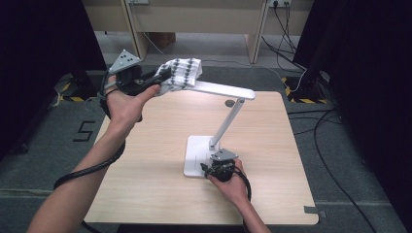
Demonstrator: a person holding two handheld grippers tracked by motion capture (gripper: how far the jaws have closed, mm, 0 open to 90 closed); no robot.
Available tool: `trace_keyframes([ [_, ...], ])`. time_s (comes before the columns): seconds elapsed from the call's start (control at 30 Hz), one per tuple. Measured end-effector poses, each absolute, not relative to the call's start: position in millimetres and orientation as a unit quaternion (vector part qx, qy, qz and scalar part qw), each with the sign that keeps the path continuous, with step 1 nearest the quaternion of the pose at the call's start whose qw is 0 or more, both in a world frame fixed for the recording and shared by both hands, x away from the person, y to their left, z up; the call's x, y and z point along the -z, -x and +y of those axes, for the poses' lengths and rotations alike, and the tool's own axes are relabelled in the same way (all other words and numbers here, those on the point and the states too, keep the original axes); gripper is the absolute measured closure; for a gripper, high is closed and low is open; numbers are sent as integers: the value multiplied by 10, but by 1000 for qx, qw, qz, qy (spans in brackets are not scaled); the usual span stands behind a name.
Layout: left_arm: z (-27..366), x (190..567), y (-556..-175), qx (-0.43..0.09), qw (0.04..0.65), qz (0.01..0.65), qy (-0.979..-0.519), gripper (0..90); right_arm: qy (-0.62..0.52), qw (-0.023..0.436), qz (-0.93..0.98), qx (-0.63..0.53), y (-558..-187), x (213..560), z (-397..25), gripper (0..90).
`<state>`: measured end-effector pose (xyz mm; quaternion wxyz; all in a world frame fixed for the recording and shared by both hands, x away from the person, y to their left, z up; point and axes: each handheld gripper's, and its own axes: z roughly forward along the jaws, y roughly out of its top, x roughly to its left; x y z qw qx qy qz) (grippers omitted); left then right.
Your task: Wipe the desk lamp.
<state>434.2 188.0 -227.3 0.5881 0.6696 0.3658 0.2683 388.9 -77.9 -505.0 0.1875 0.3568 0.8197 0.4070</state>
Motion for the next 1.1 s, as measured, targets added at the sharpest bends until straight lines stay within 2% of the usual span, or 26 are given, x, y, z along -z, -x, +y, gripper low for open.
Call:
trace_keyframes([
  [1.1, 1577, 2309, -4349, -251, 587, 354, -683, 765, -348, 200, 822, -403, -3878, 5060, -763, 468],
])
